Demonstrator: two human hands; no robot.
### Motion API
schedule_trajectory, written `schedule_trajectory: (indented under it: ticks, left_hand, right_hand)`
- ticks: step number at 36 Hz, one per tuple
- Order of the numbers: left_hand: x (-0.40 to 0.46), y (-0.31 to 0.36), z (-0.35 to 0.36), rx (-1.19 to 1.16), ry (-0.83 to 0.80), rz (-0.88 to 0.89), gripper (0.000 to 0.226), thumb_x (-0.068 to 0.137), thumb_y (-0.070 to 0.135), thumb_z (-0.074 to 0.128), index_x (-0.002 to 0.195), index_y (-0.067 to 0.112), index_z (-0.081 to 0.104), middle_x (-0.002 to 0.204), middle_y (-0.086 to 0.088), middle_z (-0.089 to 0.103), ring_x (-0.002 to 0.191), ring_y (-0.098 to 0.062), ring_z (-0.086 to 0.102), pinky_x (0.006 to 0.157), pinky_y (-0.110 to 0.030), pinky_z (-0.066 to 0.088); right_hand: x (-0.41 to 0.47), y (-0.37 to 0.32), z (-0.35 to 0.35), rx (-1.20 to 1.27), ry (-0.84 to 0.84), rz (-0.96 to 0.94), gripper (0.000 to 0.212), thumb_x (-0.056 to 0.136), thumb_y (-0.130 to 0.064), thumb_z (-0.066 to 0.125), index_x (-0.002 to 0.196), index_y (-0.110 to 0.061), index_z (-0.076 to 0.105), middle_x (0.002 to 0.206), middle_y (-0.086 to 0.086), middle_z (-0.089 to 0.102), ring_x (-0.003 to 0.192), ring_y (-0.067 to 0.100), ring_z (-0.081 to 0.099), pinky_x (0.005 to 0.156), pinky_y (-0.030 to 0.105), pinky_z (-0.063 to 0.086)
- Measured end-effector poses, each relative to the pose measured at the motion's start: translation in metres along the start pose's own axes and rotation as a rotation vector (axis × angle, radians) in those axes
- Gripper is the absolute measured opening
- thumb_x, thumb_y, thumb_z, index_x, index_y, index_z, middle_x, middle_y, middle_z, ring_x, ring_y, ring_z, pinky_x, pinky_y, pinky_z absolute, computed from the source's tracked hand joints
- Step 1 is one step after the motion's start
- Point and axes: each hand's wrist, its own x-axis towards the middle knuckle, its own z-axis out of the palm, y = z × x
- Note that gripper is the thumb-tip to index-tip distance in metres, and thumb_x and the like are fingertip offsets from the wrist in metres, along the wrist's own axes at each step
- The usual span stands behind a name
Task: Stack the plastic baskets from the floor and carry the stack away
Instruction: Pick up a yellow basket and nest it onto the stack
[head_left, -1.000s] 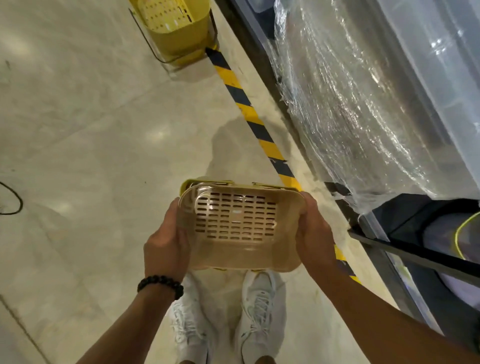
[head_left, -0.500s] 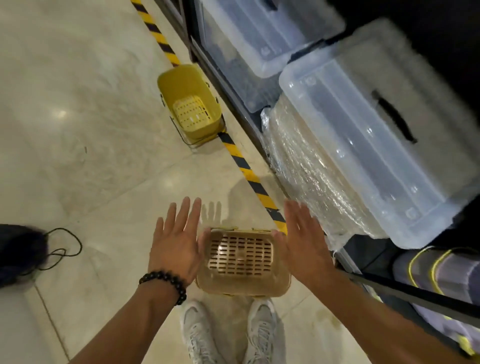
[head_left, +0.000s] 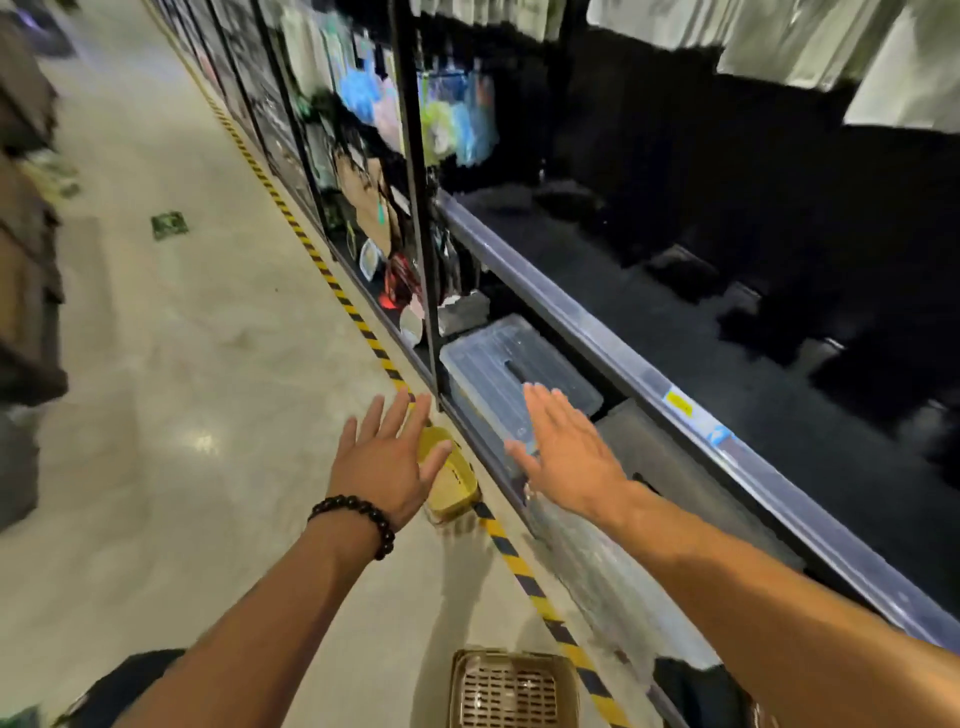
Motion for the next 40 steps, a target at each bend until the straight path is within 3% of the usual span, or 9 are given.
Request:
schedule_trajectory:
  ticks: [6,12,18,23,27,31,40]
  left_hand:
    - [-0.011,0.002,-0.122,0.032,0.118,0.026,0.082,0.091,0.074,-0.001,0.162,0.034,0.006,0.17,0.005,0.011,0.154,-0.024,0.008,0.122,-0.049,0.014]
    - [-0.026,-0.017,-0.173,0.039,0.164,0.032,0.075,0.097,0.073,0.011,0.162,0.036,0.006,0.17,0.006,0.01,0.154,-0.024,0.01,0.122,-0.05,0.016]
    - [-0.018,-0.057,-0.183,0.049,0.167,0.034,0.077,0.097,0.072,0.013,0.163,0.034,0.005,0.17,0.005,0.012,0.154,-0.024,0.011,0.122,-0.05,0.017]
    - [0.01,-0.104,-0.179,0.043,0.162,0.081,0.077,0.096,0.073,0.011,0.162,0.033,0.006,0.169,0.004,0.014,0.154,-0.026,0.013,0.122,-0.05,0.018]
    - [0.043,-0.146,-0.177,0.036,0.151,0.167,0.082,0.091,0.077,0.004,0.162,0.035,0.003,0.169,0.005,0.014,0.154,-0.025,0.012,0.121,-0.05,0.018]
    - [0.078,-0.178,-0.18,0.053,0.153,0.272,0.078,0.095,0.076,0.01,0.162,0.035,0.006,0.169,0.004,0.017,0.153,-0.026,0.015,0.12,-0.051,0.02]
    - [0.136,-0.203,-0.189,0.047,0.125,0.459,0.079,0.096,0.073,0.012,0.163,0.031,0.011,0.168,0.002,0.019,0.153,-0.026,0.017,0.12,-0.051,0.023]
  right_hand:
    - [0.002,-0.047,-0.098,0.022,0.069,-0.072,0.084,0.108,-0.06,0.037,0.17,-0.017,-0.001,0.177,0.001,0.002,0.162,0.021,0.001,0.13,0.045,0.014]
    - [-0.002,-0.079,-0.142,0.043,0.108,-0.142,0.084,0.108,-0.056,0.042,0.169,-0.014,0.004,0.176,0.005,0.01,0.162,0.024,0.008,0.128,0.047,0.02]
    - [0.007,-0.104,-0.143,0.08,0.147,-0.127,0.084,0.106,-0.056,0.047,0.168,-0.012,0.013,0.173,0.008,0.021,0.16,0.028,0.017,0.126,0.051,0.026]
    - [0.028,-0.129,-0.13,0.091,0.175,-0.049,0.088,0.103,-0.061,0.048,0.168,-0.012,0.014,0.173,0.006,0.022,0.159,0.023,0.019,0.127,0.045,0.026]
    - [0.046,-0.152,-0.119,0.083,0.188,0.02,0.087,0.104,-0.06,0.049,0.168,-0.013,0.013,0.174,0.005,0.021,0.159,0.022,0.018,0.127,0.045,0.027]
    - [0.058,-0.168,-0.113,0.107,0.223,0.115,0.087,0.105,-0.061,0.048,0.168,-0.013,0.013,0.174,0.005,0.019,0.16,0.023,0.017,0.128,0.045,0.025]
    - [0.056,-0.178,-0.103,0.139,0.279,0.318,0.086,0.105,-0.059,0.048,0.168,-0.013,0.013,0.174,0.006,0.02,0.16,0.024,0.018,0.127,0.043,0.025]
